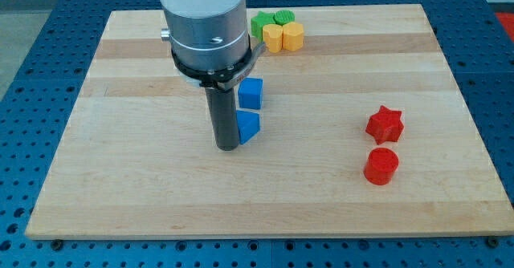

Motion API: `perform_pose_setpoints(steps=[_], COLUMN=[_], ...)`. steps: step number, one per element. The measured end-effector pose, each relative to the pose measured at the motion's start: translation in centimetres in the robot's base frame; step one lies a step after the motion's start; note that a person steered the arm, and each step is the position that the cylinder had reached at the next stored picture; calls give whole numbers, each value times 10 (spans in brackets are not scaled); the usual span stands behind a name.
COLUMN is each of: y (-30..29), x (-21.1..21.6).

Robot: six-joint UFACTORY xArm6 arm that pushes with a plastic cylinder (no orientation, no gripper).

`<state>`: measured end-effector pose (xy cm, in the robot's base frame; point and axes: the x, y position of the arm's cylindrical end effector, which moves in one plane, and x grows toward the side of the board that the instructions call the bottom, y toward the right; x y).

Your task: Push the blue triangle into the blue cube

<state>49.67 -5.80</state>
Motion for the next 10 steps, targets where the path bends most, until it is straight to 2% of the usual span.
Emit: perform_pose_setpoints(steps=[2,3,6,9,10], y=[16,29,29,22,30], x=[21,1,-13,-13,1])
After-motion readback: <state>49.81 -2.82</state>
